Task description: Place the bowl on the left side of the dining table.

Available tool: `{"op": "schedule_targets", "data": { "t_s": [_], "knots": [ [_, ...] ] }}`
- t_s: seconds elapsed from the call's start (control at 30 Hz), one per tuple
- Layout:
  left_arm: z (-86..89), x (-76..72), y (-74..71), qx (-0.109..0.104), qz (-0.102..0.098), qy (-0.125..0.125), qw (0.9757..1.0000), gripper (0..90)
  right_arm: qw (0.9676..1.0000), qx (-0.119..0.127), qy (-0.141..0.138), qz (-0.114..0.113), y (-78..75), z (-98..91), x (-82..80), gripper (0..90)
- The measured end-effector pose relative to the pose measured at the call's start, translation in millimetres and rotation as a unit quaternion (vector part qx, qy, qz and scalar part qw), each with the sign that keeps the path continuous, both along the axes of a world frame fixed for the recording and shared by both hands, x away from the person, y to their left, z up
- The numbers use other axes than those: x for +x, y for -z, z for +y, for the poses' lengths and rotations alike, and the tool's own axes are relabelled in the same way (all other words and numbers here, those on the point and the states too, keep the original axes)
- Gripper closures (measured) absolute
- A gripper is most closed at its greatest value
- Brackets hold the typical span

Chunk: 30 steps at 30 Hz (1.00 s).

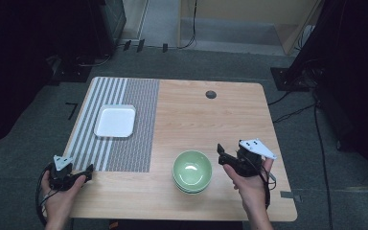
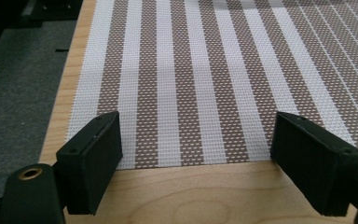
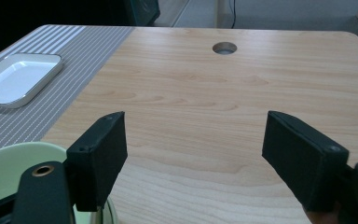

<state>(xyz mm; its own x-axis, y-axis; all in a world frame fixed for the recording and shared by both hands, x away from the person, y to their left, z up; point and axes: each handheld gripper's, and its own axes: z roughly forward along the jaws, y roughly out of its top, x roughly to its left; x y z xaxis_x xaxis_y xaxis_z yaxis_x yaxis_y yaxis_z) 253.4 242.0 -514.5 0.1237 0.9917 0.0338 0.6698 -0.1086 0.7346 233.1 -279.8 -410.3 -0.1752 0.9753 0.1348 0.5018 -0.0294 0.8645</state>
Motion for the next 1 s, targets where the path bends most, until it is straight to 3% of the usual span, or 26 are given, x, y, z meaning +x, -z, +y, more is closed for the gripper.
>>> {"op": "schedule_targets", "data": {
  "t_s": [0.03, 0.1, 0.17, 0.53, 1.0],
  "knots": [
    [-1.2, -0.5, -1.4, 0.004, -0.001, 0.000, 1.0000, 16.2, 1.0000, -0.001, -0.003, -0.001, 0.0, 1.2, 0.1, 21.6],
    [-3.3, -1.3, -6.2, -0.014, -0.007, -0.002, 0.9999, 16.2, 1.0000, 0.003, -0.006, -0.001, 1.2, 3.2, -0.1, 21.6],
    [-8.4, -2.0, -12.0, -0.009, -0.016, 0.000, 0.9998, 16.2, 0.9999, 0.005, -0.012, 0.000, 4.1, 5.0, -0.1, 21.6],
    [-58.3, -2.3, -49.6, -0.034, -0.051, 0.058, 0.9964, 16.1, 0.9987, 0.017, -0.046, 0.012, 13.1, 15.3, 0.4, 24.1],
    [-86.6, 6.2, -70.1, -0.072, -0.066, 0.074, 0.9924, 16.2, 0.9972, 0.037, -0.064, 0.007, 16.0, 19.4, -1.7, 33.0]
  ]
}}
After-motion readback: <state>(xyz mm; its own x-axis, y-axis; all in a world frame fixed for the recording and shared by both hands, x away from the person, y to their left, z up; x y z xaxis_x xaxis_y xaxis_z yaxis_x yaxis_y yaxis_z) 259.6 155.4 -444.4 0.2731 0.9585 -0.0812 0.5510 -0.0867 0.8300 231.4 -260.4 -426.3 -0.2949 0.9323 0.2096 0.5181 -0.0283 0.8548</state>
